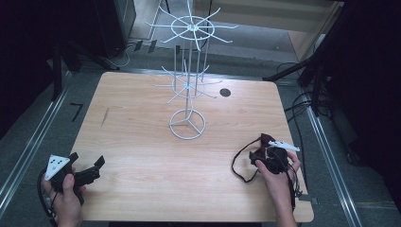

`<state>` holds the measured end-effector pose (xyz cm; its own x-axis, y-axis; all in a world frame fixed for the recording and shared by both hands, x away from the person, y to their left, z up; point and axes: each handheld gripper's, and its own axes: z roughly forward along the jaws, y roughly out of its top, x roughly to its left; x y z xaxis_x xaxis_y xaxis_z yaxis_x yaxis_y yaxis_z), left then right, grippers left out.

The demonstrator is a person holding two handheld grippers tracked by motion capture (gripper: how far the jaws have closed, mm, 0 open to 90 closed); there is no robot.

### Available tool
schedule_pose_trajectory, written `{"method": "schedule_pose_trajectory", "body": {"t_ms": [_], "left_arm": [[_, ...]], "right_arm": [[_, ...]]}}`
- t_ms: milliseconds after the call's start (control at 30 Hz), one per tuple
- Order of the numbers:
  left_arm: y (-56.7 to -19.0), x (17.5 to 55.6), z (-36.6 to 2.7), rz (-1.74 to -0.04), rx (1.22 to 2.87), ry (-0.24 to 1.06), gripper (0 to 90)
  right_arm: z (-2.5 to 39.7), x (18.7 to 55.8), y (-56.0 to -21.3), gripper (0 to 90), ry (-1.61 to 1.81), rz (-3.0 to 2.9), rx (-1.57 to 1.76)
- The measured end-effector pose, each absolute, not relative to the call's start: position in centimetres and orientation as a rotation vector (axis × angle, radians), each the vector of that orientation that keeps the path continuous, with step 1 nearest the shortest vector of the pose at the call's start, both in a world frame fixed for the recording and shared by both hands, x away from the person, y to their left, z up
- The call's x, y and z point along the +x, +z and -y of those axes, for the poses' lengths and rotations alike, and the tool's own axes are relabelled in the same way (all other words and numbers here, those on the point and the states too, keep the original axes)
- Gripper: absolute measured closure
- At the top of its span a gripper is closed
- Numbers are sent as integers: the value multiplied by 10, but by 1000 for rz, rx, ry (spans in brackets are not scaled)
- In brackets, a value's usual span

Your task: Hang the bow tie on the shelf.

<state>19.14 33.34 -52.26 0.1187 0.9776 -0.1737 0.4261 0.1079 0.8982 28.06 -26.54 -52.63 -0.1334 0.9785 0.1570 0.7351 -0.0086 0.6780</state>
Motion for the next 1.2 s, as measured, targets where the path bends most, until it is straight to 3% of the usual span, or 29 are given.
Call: {"method": "schedule_pose_trajectory", "body": {"t_ms": [200,333,567,1200], "left_arm": [[-523,192,-333,-1458,1465,747,1],[-523,192,-334,-1457,1468,743,0],[-523,192,-334,-1459,1465,740,1],[-523,192,-333,-1457,1469,743,1]], "right_arm": [[265,282,-533,499,904,-1905,1770],[265,281,-536,580,880,-1903,1783],[266,278,-536,844,892,-1886,1758],[236,268,-496,868,1153,-1794,1536]]}}
